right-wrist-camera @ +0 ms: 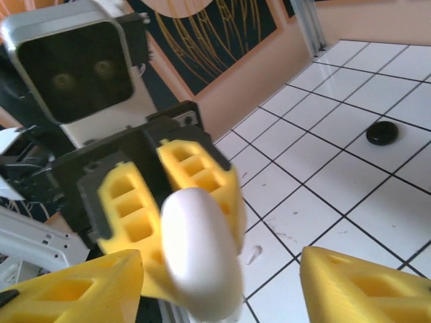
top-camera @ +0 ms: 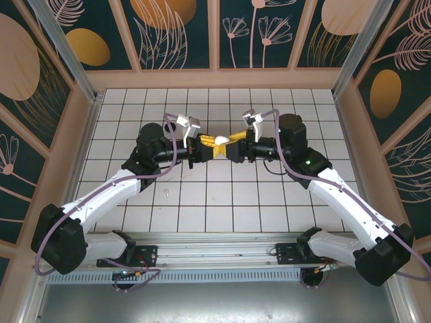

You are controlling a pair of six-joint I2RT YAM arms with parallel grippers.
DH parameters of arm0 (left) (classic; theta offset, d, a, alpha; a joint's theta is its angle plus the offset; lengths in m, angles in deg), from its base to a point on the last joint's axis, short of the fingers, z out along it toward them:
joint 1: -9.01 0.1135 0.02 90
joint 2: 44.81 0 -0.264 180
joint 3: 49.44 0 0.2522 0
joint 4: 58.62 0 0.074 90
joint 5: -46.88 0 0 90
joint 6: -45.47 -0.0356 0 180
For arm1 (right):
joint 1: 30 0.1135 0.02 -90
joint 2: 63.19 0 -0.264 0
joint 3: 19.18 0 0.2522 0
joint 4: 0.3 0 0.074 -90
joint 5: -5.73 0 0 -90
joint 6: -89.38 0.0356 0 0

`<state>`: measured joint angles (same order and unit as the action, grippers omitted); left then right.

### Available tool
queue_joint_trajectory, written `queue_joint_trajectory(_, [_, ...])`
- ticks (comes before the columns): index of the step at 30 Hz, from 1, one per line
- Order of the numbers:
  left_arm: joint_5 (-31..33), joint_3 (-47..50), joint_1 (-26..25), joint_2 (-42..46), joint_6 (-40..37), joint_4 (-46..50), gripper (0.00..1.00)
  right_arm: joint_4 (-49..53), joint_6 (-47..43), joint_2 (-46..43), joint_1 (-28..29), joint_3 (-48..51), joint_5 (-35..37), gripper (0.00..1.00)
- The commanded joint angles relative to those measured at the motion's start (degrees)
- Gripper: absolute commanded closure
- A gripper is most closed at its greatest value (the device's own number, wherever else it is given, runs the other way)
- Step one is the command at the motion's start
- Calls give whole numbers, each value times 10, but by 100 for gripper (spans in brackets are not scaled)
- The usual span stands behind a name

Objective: Insert wireless bluetooth earbuds into charging case

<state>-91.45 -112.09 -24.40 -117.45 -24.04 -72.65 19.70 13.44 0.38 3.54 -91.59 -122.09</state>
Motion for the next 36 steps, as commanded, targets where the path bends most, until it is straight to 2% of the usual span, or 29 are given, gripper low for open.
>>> queue_joint_trajectory(1, [-32,8,2,15,13,-37,100,-14,9,11,-9,-11,23,42])
queue_joint_trajectory(7, [-36,15,3,24,7,-31,100,-20,33,26,-19,-19,20,46])
queue_joint_trajectory(8, [-36,17,3,26,8,-32,100,-22,36,28,-35,-19,19,46])
queue_joint_trajectory(20, [-14,24,2,37,-3,-23,100,-17,57,40,-46,-22,39,46])
queue_joint_trajectory(25, [44,25,3,48,-31,20,100,-14,63,25,-48,-26,47,44])
queue_joint_trajectory(30, [130,31,2,66,-56,65,100,1,73,14,-52,-37,63,43])
queue_joint_trajectory(36, [235,45,2,115,-80,119,100,32,105,25,-55,-37,126,43])
